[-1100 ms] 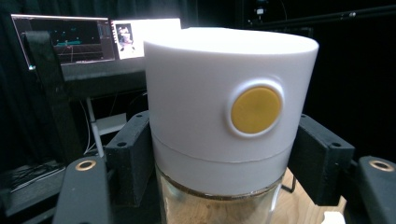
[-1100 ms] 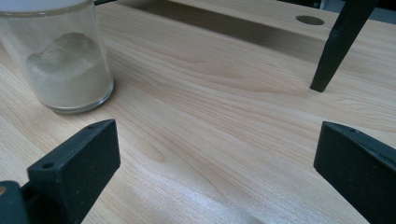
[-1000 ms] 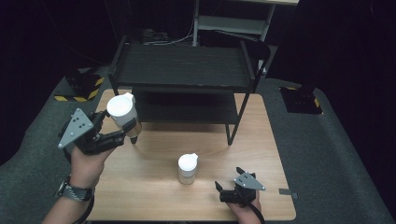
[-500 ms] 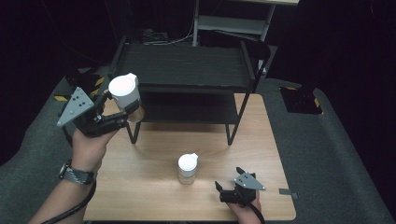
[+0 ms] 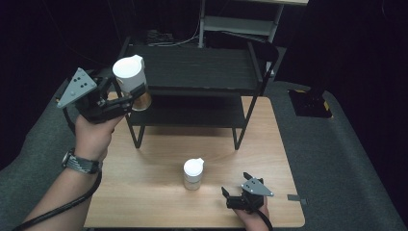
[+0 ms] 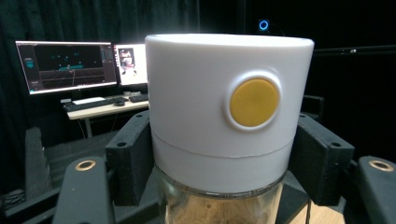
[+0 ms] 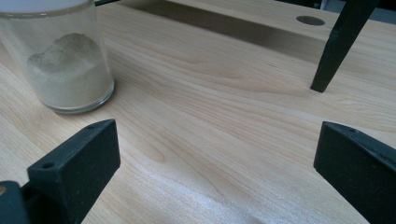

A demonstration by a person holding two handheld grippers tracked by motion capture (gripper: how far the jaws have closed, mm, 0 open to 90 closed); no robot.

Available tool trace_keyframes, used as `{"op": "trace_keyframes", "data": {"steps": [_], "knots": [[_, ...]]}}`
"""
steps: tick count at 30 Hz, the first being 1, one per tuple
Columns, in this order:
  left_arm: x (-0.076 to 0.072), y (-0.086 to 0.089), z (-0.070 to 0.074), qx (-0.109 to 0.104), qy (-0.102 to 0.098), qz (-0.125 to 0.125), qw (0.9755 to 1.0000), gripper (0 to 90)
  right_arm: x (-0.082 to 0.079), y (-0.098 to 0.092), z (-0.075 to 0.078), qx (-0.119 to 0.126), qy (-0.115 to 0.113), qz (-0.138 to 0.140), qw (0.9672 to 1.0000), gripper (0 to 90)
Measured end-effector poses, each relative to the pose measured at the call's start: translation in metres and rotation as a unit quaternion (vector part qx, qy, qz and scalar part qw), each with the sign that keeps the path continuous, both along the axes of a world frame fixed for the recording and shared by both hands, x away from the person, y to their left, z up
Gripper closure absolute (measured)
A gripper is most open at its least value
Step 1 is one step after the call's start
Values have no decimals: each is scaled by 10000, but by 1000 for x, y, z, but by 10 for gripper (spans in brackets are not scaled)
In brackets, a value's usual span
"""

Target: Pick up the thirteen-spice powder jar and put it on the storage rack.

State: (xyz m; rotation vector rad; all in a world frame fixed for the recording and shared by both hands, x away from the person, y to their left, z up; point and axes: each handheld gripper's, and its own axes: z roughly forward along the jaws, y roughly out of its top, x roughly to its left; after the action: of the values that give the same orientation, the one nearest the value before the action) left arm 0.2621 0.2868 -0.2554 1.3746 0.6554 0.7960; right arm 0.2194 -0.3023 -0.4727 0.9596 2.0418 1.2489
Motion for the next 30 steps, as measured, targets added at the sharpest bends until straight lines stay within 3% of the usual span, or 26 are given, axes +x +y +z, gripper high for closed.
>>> {"op": "trace_keyframes", "data": {"steps": [9, 30], "knots": [[16, -12, 18, -44, -23, 51, 10000, 304, 0, 0, 0, 3, -5, 4, 10000, 0], [59, -28, 23, -103, 78, 277, 9995, 304, 0, -1, -1, -15, -34, 43, 10000, 0]]}}
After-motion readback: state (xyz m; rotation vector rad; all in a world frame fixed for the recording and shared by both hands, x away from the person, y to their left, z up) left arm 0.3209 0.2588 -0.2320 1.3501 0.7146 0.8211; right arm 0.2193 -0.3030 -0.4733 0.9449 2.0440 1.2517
